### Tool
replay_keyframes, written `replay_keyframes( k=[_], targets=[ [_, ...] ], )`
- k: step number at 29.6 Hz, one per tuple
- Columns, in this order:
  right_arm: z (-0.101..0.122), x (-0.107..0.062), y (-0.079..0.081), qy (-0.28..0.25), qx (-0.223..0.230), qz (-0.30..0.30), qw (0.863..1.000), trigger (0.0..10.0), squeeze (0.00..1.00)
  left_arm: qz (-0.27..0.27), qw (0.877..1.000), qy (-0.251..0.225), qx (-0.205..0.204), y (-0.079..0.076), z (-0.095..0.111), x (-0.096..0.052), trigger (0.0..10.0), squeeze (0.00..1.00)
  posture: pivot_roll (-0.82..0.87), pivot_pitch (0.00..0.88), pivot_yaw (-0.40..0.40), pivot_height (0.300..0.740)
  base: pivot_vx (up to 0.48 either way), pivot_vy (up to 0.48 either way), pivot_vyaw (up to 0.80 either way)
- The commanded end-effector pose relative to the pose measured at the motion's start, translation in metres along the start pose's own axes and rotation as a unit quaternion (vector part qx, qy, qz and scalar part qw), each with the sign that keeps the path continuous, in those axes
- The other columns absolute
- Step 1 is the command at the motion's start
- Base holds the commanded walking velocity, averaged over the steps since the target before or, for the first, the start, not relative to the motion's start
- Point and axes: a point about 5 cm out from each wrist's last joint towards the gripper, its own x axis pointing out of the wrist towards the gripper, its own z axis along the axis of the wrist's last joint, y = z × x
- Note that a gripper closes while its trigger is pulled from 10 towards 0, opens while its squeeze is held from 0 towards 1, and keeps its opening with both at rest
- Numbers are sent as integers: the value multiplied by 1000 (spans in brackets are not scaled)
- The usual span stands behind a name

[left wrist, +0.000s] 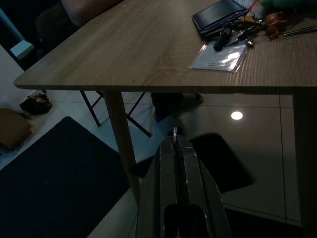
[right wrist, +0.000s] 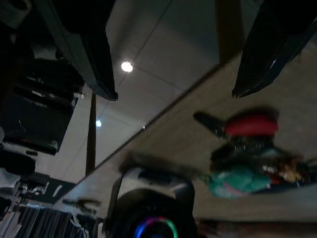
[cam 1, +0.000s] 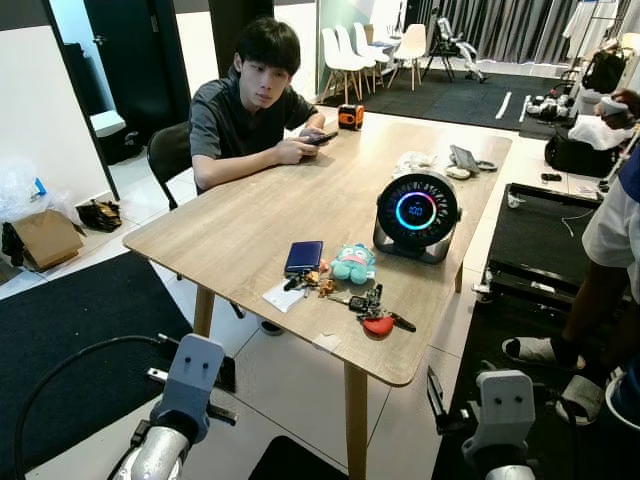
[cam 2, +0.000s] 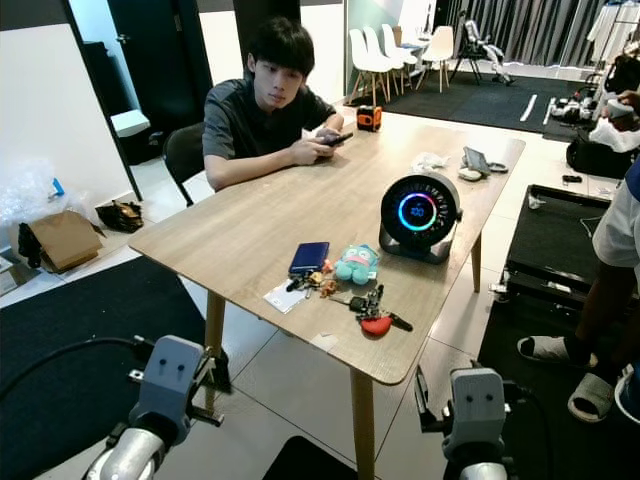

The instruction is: Hang keys on a hook

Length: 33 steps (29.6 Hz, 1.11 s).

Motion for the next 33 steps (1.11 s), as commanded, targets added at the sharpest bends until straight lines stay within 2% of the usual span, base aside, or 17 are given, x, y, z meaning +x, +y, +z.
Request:
replay_keyframes(
  k=[1, 9, 10, 11, 12, 21, 22, 23, 31, 32, 33],
  targets=[
    [1, 0, 1, 6, 6, 0, 1000, 10000, 1000, 2, 1000, 3, 11, 3, -3, 0, 10000, 0, -11, 74, 50, 740, 0, 0, 0],
    [4, 7, 2, 6, 5, 3, 1000, 10000, 1000, 9, 1000, 0, 9, 3, -1, 2, 10000, 0, -4, 69, 47, 740, 0, 0, 0],
    [4, 8, 3, 7, 4, 3, 1000, 10000, 322, 10, 1000, -1, 9, 3, -1, 2, 10000, 0, -2, 66, 46, 740, 0, 0, 0],
    [4, 8, 3, 7, 4, 3, 1000, 10000, 322, 10, 1000, -1, 9, 3, -1, 3, 10000, 0, -2, 66, 46, 740, 0, 0, 0],
    [5, 9, 4, 6, 6, 4, 1000, 0, 0, 11, 1000, -1, 8, 3, -1, 3, 10000, 0, 0, 64, 46, 740, 0, 0, 0],
    [6, 11, 7, 4, 12, 7, 1000, 0, 0, 16, 1000, -3, 8, 4, 0, 4, 10000, 0, 3, 60, 45, 740, 0, 0, 0],
    [6, 11, 7, 4, 12, 6, 1000, 8902, 0, 17, 1000, -4, 8, 4, 0, 4, 10000, 0, 3, 60, 45, 740, 0, 0, 0],
    [6, 11, 7, 5, 11, 6, 1000, 10000, 0, 17, 1000, -4, 8, 4, 0, 5, 10000, 0, 3, 60, 44, 740, 0, 0, 0],
    [6, 13, 6, 8, 7, 5, 1000, 10000, 0, 18, 1000, -6, 14, 4, 1, 5, 10000, 0, 3, 59, 43, 740, 0, 0, 0],
    [6, 13, 7, 7, 7, 6, 1000, 8510, 0, 19, 1000, -6, 13, 4, 1, 5, 10000, 0, 3, 57, 43, 740, 0, 0, 0],
    [6, 13, 7, 5, 10, 8, 1000, 0, 0, 19, 1000, -7, 13, 5, 1, 6, 10000, 0, 5, 56, 43, 740, 0, 0, 0]
  ],
)
